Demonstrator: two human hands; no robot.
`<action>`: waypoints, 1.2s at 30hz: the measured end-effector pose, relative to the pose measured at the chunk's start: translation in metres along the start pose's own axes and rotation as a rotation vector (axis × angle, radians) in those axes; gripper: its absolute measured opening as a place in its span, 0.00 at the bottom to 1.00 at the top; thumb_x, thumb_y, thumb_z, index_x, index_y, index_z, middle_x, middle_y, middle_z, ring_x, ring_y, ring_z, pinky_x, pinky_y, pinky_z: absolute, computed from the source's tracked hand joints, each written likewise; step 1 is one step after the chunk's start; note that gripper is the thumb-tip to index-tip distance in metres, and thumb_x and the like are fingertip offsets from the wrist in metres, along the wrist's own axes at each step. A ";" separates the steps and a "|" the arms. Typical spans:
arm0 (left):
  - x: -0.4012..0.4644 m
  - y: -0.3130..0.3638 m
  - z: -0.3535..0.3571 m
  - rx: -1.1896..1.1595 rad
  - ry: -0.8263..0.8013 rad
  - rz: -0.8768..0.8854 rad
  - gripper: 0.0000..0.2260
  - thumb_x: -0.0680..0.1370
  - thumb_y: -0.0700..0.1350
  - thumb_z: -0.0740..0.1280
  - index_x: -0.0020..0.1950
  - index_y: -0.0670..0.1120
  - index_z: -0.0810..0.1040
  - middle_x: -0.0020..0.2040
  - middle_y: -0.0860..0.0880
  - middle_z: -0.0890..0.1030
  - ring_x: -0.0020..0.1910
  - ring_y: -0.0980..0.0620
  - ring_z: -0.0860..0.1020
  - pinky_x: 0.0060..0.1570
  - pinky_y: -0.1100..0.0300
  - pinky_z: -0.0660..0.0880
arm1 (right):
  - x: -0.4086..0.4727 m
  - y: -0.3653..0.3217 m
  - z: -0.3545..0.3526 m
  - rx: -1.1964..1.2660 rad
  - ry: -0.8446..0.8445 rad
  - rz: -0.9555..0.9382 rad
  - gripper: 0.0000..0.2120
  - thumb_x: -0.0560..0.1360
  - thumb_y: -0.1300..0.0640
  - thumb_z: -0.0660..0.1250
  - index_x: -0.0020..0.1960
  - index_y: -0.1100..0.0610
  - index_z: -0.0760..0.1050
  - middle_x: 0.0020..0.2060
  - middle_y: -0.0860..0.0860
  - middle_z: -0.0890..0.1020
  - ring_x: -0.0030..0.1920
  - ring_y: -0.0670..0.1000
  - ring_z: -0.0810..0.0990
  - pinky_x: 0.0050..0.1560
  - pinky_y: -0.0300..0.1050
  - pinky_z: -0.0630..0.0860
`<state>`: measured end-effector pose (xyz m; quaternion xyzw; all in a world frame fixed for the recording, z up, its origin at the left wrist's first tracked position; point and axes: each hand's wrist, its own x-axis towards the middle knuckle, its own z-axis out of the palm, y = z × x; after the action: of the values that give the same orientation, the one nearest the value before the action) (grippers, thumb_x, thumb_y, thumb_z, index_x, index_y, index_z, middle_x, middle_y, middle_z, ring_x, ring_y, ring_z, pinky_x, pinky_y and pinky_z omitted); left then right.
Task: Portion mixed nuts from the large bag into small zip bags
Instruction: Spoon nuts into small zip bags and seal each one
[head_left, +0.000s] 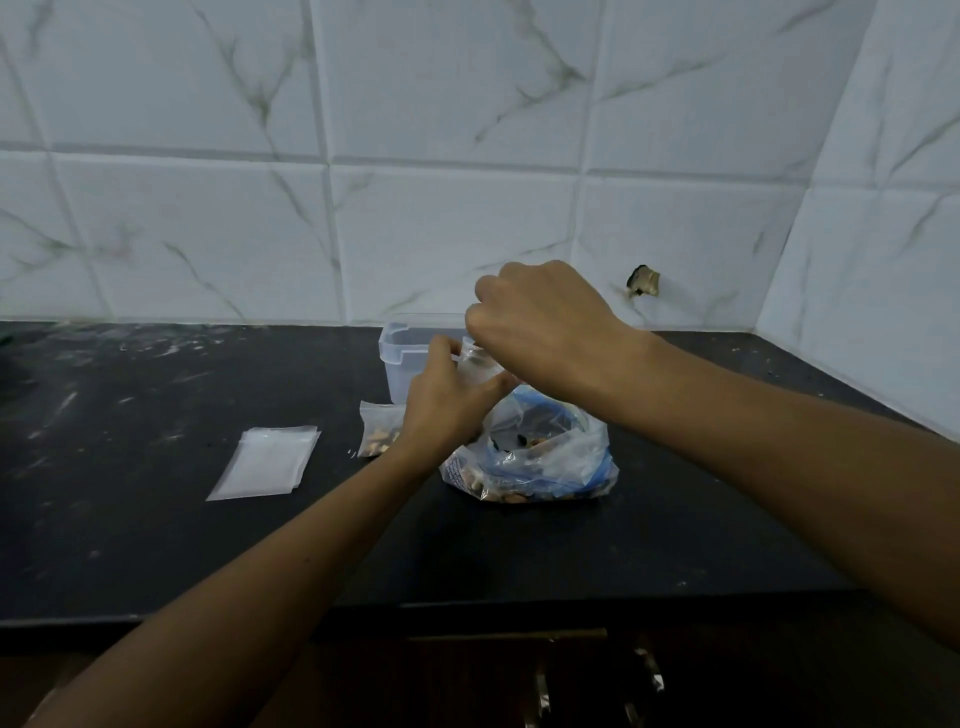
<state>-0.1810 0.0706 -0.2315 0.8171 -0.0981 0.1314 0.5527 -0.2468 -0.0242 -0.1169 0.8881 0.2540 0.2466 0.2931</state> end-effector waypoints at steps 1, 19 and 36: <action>0.001 -0.001 0.000 -0.012 0.012 0.008 0.27 0.70 0.59 0.74 0.62 0.52 0.65 0.44 0.54 0.79 0.38 0.58 0.79 0.42 0.54 0.79 | 0.000 -0.001 0.000 -0.017 0.011 -0.005 0.06 0.77 0.68 0.59 0.47 0.59 0.73 0.41 0.53 0.67 0.42 0.54 0.65 0.38 0.46 0.62; 0.003 -0.011 -0.022 -0.188 0.051 -0.002 0.28 0.72 0.57 0.74 0.63 0.47 0.66 0.46 0.43 0.82 0.29 0.50 0.79 0.29 0.56 0.76 | -0.017 0.022 0.107 0.539 -0.489 0.585 0.10 0.73 0.56 0.68 0.54 0.55 0.77 0.47 0.53 0.80 0.46 0.55 0.79 0.42 0.46 0.74; -0.009 0.005 -0.013 -0.008 0.141 0.135 0.31 0.70 0.59 0.74 0.64 0.48 0.64 0.55 0.49 0.78 0.52 0.50 0.79 0.50 0.50 0.79 | -0.005 0.012 0.073 1.139 -0.065 0.738 0.28 0.77 0.36 0.56 0.47 0.60 0.81 0.39 0.53 0.84 0.40 0.53 0.82 0.47 0.49 0.79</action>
<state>-0.1928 0.0815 -0.2255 0.7952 -0.1142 0.2248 0.5514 -0.2041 -0.0642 -0.1625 0.9394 0.0154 0.1312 -0.3164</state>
